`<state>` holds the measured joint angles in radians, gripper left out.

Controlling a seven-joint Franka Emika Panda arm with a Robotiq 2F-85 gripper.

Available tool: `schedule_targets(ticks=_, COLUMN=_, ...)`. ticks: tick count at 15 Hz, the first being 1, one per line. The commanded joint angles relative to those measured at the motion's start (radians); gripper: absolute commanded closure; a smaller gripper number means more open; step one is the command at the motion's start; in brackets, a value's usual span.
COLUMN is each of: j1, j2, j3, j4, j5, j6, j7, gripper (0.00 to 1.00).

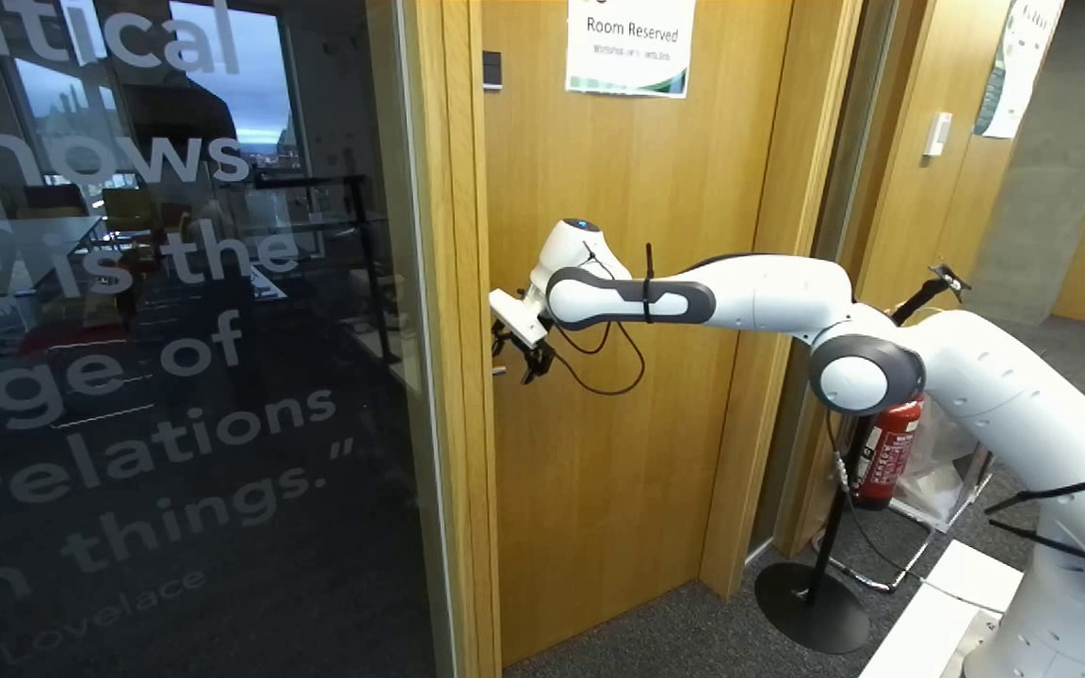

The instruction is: Hold the door handle

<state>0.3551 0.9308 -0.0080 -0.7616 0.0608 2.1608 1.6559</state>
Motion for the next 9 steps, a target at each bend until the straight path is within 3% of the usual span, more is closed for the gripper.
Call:
schedule_targets(ticks=1, j1=0.009, j2=0.033, j3=-0.013, j4=0.07, j5=-0.003, j6=-0.06, j7=0.069, gripper=0.0)
schedule_targets(ticks=9, j1=-0.004, j2=0.048, j3=0.003, j4=0.09, j5=0.014, j6=-0.086, j7=0.114, gripper=0.0)
